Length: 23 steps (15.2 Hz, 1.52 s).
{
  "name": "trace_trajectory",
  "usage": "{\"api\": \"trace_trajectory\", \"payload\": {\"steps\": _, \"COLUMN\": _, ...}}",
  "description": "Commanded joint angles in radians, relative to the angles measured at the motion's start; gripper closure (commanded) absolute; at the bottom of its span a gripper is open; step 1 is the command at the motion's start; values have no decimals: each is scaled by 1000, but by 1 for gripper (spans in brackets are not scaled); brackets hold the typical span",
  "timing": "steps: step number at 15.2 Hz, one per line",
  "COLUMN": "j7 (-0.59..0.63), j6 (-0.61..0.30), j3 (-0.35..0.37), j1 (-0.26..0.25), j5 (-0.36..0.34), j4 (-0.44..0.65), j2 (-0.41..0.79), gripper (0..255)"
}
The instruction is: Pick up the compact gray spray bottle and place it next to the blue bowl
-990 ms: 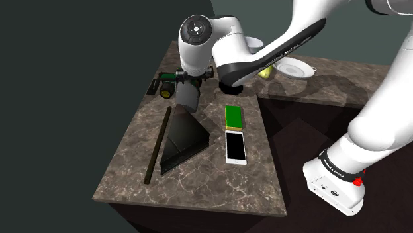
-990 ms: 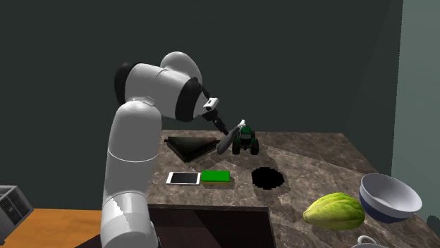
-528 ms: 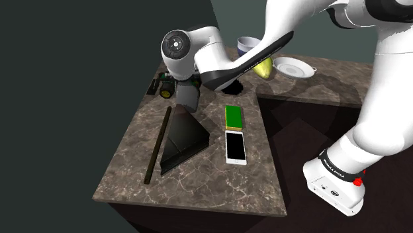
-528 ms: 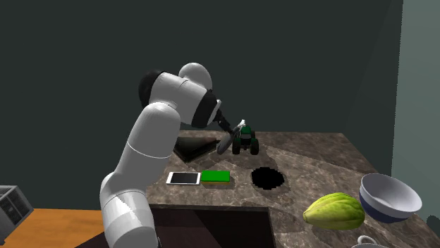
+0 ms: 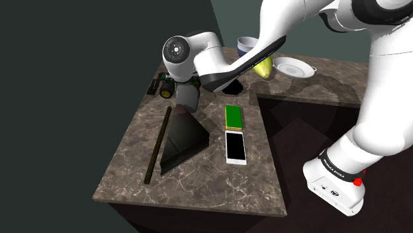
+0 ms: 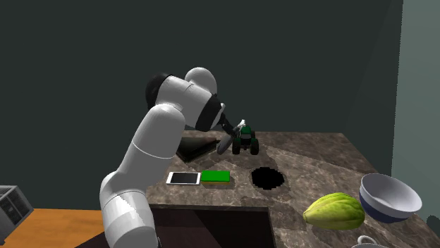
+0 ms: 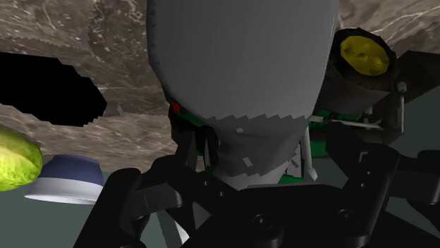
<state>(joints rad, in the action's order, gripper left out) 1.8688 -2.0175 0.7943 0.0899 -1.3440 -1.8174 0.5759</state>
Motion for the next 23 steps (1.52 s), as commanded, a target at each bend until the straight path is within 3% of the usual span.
{"api": "trace_trajectory", "payload": {"steps": 1, "j7": 0, "j6": -1, "j3": 0, "j1": 0, "j5": -1, "j4": 0, "j2": 0, "gripper": 0}}
{"api": "trace_trajectory", "payload": {"steps": 4, "j7": 0, "j6": -1, "j3": 0, "j1": 0, "j5": -1, "j4": 0, "j2": 0, "gripper": 0}}
{"api": "trace_trajectory", "payload": {"steps": 5, "j7": 0, "j6": -1, "j3": 0, "j1": 0, "j5": -1, "j4": 0, "j2": 0, "gripper": 255}}
{"api": "trace_trajectory", "payload": {"steps": 14, "j7": 0, "j6": -1, "j3": 0, "j1": 0, "j5": -1, "j4": 0, "j2": 0, "gripper": 255}}
{"api": "trace_trajectory", "payload": {"steps": 23, "j7": -78, "j6": 24, "j3": 42, "j1": 32, "j5": 75, "j4": 14, "j2": -71, "gripper": 255}}
